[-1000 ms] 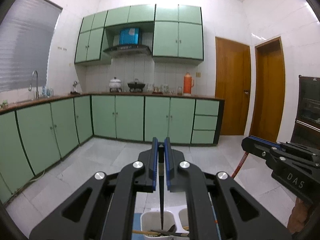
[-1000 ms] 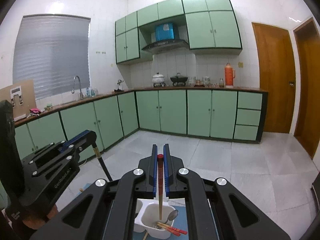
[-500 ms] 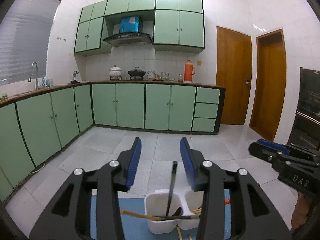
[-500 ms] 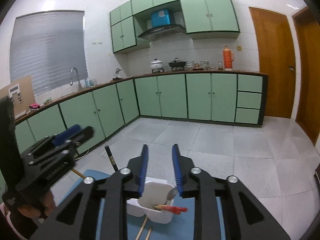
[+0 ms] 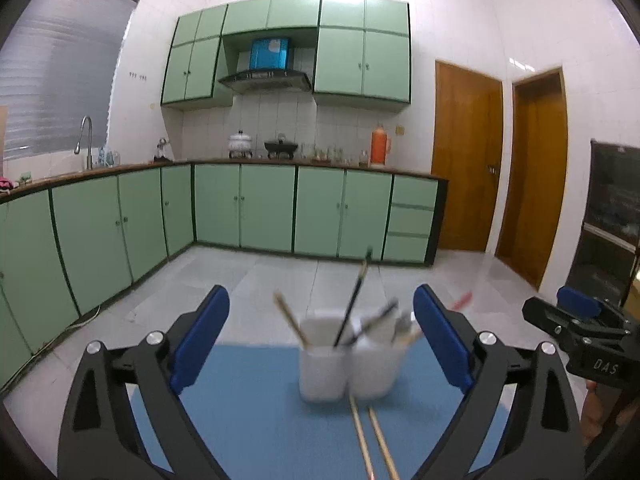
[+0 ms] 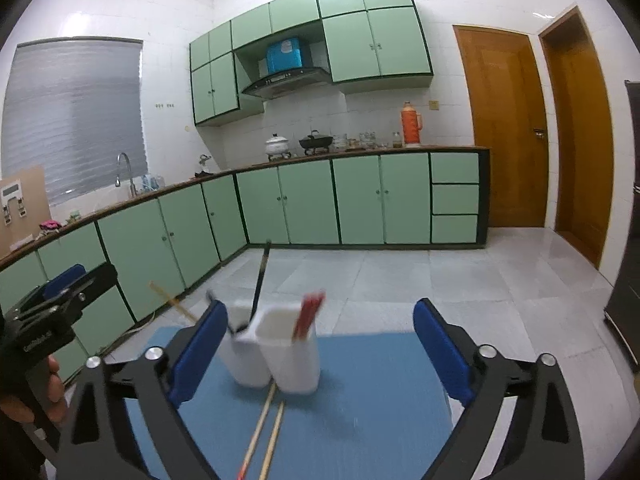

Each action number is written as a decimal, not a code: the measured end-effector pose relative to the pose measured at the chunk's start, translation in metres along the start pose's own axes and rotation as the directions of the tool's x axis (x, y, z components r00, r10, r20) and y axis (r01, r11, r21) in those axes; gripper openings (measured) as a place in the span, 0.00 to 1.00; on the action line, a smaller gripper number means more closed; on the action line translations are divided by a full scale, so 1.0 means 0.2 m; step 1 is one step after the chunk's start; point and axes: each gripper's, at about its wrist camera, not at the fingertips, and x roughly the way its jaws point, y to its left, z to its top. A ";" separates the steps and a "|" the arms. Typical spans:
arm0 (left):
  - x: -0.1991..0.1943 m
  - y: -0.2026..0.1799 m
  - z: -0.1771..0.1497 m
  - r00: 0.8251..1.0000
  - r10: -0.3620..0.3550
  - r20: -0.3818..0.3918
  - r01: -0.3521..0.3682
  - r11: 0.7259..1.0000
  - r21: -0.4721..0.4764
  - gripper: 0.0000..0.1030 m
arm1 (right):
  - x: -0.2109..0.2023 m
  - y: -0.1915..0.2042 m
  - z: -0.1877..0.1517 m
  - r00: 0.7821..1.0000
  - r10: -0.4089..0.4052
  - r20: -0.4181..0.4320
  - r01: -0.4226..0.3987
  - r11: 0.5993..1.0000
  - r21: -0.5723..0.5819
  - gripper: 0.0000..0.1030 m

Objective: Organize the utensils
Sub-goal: 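Withdraw both tools back over the last two chopsticks, then grasp the red-patterned chopstick with the left tool while the right grasps the plain wooden one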

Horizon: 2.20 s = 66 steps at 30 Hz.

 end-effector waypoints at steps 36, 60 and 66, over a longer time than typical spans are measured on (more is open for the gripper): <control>-0.18 0.15 -0.92 0.901 0.088 -0.424 -0.073 0.996 0.052 0.80 | 0.05 0.34 -0.93 0.891 0.068 -0.448 -0.099 0.994 -0.047 0.30; -0.14 -0.04 -0.94 0.890 0.015 -0.455 0.012 0.998 0.056 0.80 | 0.07 0.15 -0.94 0.873 -0.021 -0.487 0.028 1.000 0.007 0.06; -0.10 -0.16 -0.97 0.878 -0.024 -0.479 0.060 0.996 0.059 0.80 | 0.11 0.03 -0.90 0.877 -0.054 -0.478 0.080 0.996 0.035 0.06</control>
